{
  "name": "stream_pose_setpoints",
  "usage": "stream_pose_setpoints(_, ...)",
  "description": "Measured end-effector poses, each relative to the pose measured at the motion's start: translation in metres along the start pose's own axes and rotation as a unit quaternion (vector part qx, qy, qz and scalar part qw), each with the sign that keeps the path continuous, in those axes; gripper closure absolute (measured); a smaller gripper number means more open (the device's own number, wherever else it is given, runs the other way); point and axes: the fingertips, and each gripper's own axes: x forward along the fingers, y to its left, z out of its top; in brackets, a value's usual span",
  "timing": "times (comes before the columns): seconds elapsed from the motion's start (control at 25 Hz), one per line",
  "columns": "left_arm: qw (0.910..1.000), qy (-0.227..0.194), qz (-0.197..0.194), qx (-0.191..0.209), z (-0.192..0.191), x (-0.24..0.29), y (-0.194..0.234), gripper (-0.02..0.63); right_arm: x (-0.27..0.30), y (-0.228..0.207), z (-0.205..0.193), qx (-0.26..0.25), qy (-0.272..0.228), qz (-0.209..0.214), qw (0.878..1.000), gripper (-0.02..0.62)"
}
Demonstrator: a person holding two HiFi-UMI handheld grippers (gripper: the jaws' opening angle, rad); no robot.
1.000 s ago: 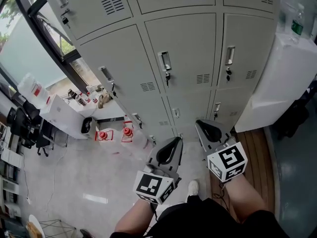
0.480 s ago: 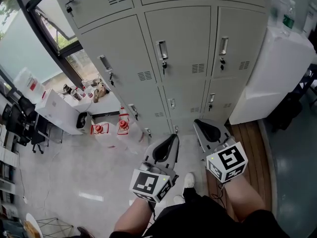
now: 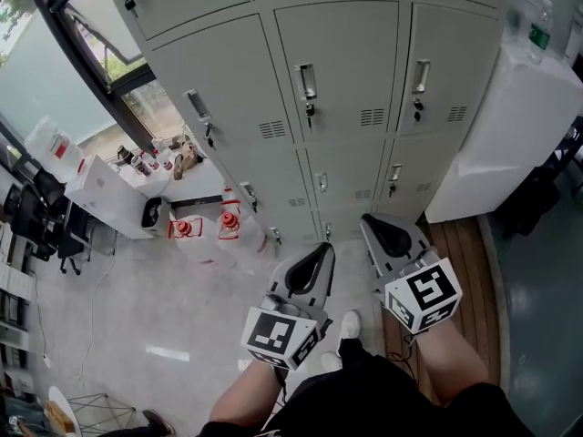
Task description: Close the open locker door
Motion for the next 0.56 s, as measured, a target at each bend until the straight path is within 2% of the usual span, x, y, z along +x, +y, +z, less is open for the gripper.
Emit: stream_pose_setpoints(0.56,0.9994,-0.032,0.011,-0.003,0.016,-0.024,0.020,0.589,0.008,0.028,0.011,-0.013,0.005,0.009,1.000,0.542)
